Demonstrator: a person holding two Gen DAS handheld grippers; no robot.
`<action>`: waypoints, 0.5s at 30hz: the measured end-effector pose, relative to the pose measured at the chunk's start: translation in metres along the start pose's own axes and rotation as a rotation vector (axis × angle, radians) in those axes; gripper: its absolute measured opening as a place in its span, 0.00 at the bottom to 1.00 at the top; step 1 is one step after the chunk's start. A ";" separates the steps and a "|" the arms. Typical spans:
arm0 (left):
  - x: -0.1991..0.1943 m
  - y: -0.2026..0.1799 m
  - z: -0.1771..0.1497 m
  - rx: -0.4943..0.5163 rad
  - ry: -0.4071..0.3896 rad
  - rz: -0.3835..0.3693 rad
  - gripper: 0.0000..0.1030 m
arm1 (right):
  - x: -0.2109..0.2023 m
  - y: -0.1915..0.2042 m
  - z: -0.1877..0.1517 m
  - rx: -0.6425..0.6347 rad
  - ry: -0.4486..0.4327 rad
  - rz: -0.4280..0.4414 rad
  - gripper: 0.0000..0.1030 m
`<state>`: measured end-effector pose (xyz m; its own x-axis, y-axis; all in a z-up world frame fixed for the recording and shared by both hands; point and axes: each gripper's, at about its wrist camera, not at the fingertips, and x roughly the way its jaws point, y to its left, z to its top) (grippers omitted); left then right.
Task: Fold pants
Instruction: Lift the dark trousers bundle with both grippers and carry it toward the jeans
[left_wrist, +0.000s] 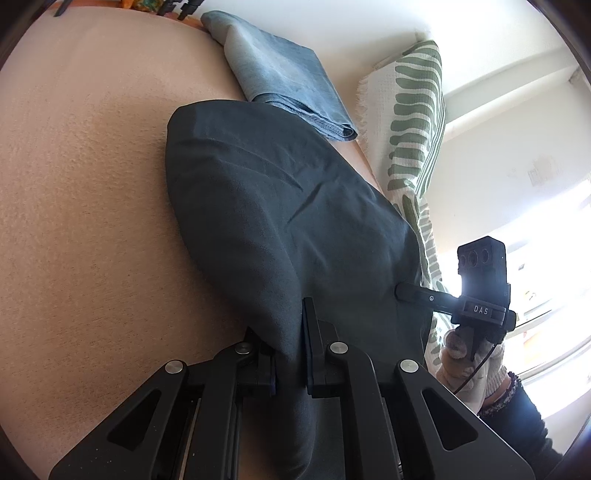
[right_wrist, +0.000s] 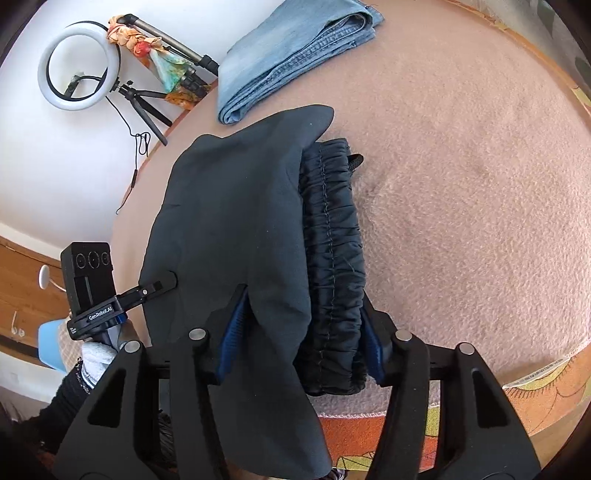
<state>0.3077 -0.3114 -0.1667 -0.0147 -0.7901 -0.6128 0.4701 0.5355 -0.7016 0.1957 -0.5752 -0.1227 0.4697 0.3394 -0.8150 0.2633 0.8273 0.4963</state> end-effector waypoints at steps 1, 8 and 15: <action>-0.001 -0.002 0.000 0.008 -0.006 0.003 0.08 | -0.004 0.006 -0.001 -0.017 -0.016 -0.021 0.47; -0.015 -0.020 -0.003 0.097 -0.064 0.003 0.06 | -0.032 0.056 -0.010 -0.155 -0.094 -0.144 0.25; -0.035 -0.038 0.000 0.152 -0.115 -0.011 0.05 | -0.053 0.094 -0.012 -0.257 -0.133 -0.218 0.18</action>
<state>0.2905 -0.3041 -0.1181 0.0763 -0.8291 -0.5539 0.5983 0.4825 -0.6397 0.1854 -0.5101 -0.0367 0.5359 0.0949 -0.8389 0.1575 0.9650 0.2098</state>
